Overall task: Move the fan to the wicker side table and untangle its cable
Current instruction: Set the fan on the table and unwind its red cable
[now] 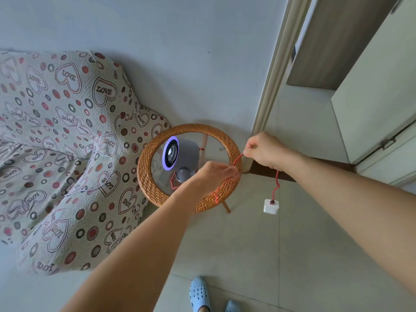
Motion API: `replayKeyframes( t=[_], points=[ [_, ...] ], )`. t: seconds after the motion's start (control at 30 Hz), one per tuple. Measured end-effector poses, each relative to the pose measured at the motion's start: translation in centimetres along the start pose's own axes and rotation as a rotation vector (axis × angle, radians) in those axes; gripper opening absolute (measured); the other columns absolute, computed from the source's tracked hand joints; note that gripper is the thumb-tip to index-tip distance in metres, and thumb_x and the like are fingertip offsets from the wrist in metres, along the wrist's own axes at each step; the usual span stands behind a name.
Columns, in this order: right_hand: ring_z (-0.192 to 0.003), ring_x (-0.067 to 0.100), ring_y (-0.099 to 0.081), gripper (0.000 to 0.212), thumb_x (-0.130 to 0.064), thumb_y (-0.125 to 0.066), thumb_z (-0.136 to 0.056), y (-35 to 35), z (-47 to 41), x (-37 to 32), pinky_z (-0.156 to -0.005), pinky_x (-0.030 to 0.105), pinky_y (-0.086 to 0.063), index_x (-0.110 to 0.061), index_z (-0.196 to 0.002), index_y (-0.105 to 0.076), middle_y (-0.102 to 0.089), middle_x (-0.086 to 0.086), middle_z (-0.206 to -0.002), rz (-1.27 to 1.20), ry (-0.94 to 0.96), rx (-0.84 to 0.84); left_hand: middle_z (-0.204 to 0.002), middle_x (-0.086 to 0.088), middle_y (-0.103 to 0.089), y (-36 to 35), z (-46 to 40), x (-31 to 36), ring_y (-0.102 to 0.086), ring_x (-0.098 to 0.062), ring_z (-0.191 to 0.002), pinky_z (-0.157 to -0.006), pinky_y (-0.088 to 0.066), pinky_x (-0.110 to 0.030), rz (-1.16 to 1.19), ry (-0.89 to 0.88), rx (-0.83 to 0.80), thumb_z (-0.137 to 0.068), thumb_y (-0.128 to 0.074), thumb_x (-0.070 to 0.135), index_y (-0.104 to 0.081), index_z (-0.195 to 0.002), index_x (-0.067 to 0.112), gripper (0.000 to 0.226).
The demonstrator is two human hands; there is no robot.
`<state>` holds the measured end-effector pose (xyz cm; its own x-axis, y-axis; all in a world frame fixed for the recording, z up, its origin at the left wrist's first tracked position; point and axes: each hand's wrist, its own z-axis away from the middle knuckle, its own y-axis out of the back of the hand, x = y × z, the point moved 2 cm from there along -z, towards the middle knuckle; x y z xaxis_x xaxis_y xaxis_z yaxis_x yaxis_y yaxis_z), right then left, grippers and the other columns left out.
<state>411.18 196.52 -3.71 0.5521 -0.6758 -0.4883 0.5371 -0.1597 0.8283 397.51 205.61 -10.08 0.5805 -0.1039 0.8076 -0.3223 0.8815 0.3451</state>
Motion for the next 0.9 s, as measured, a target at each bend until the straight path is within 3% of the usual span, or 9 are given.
replayKeyframes(
  t=[0.1,0.2,0.37,0.47,0.57,0.67,0.73,0.8,0.9],
  points=[
    [-0.055,0.017,-0.048,0.021,-0.027,-0.051,-0.096,-0.4,0.6,0.5,-0.048,0.025,-0.045,-0.017,-0.085,-0.065,-0.053,0.0,-0.067,-0.015,-0.002,-0.04,-0.078,0.013,-0.077,0.9,1.5,-1.0,-0.071,-0.011,-0.077,-0.073,-0.052,-0.025,-0.054,-0.045,-0.017,-0.091,-0.06,0.047,-0.074,-0.079,0.033,0.023],
    [-0.055,0.017,-0.043,0.023,-0.02,-0.045,-0.097,-0.4,0.7,1.4,-0.052,0.028,-0.046,-0.015,-0.077,-0.057,-0.046,0.003,-0.066,-0.166,-0.071,-0.091,-0.069,0.006,-0.075,1.9,3.3,-3.2,-0.054,-0.004,-0.05,-0.052,-0.042,-0.015,-0.131,-0.074,-0.037,-0.094,-0.057,0.045,-0.071,-0.072,0.031,0.029],
    [-0.041,0.012,-0.028,0.025,-0.025,-0.05,-0.094,-0.5,1.6,2.0,-0.047,0.024,-0.033,-0.012,-0.072,-0.054,-0.035,-0.001,-0.056,-0.375,-0.085,-0.217,-0.054,0.008,-0.057,4.2,5.7,-6.6,-0.049,-0.012,-0.057,-0.066,-0.043,-0.027,-0.016,-0.06,0.007,-0.097,-0.053,0.041,-0.07,-0.073,0.02,0.037],
    [-0.04,0.009,-0.034,0.034,-0.044,-0.059,-0.091,-1.7,2.1,0.4,-0.044,0.023,-0.04,-0.013,-0.078,-0.064,-0.038,-0.006,-0.051,-0.374,-0.017,-0.366,-0.058,0.011,-0.057,6.2,6.5,-6.8,-0.048,-0.015,-0.058,-0.059,-0.044,-0.023,0.017,-0.051,0.098,-0.1,-0.048,0.039,-0.071,-0.083,0.015,0.037],
    [-0.039,0.009,-0.036,0.03,-0.044,-0.062,-0.09,-2.6,2.4,-2.5,-0.045,0.024,-0.046,-0.016,-0.084,-0.07,-0.039,-0.007,-0.048,-0.439,0.073,-0.468,-0.059,0.007,-0.051,8.3,7.1,-5.9,-0.036,-0.016,-0.052,-0.047,-0.035,-0.02,-0.167,-0.096,0.185,-0.099,-0.046,0.045,-0.074,-0.084,0.027,0.037],
    [-0.036,0.008,-0.03,0.027,-0.036,-0.057,-0.096,-2.8,2.3,-6.1,-0.041,0.021,-0.035,-0.013,-0.084,-0.067,-0.036,-0.005,-0.047,-0.462,0.205,-0.457,-0.062,-0.003,-0.046,10.3,7.2,-4.2,-0.029,-0.007,-0.039,-0.035,-0.025,-0.013,-0.275,-0.151,0.234,-0.097,-0.048,0.047,-0.074,-0.081,0.033,0.033],
    [-0.036,0.008,-0.029,0.027,-0.036,-0.053,-0.097,-2.7,2.1,-8.4,-0.04,0.022,-0.03,-0.014,-0.087,-0.066,-0.036,-0.005,-0.05,-0.425,0.25,-0.407,-0.053,0.004,-0.041,11.8,7.3,-2.8,-0.028,-0.004,-0.032,-0.032,-0.026,-0.011,-0.279,-0.188,0.271,-0.097,-0.052,0.042,-0.074,-0.079,0.032,0.029],
    [-0.039,0.009,-0.031,0.026,-0.039,-0.049,-0.098,-2.6,1.6,-10.5,-0.038,0.022,-0.028,-0.017,-0.094,-0.063,-0.039,-0.004,-0.053,-0.396,0.261,-0.355,-0.045,0.013,-0.033,13.5,7.5,-1.7,-0.027,-0.005,-0.032,-0.032,-0.024,-0.011,-0.29,-0.239,0.3,-0.097,-0.054,0.038,-0.074,-0.081,0.031,0.026],
    [-0.042,0.01,-0.035,0.023,-0.036,-0.046,-0.099,-2.5,0.8,-13.1,-0.034,0.018,-0.029,-0.017,-0.102,-0.059,-0.046,-0.001,-0.058,-0.336,0.279,-0.269,-0.049,0.008,-0.035,16.1,7.7,-0.4,-0.027,-0.005,-0.034,-0.035,-0.022,-0.012,-0.345,-0.322,0.344,-0.098,-0.054,0.034,-0.075,-0.087,0.024,0.025]
  ],
)
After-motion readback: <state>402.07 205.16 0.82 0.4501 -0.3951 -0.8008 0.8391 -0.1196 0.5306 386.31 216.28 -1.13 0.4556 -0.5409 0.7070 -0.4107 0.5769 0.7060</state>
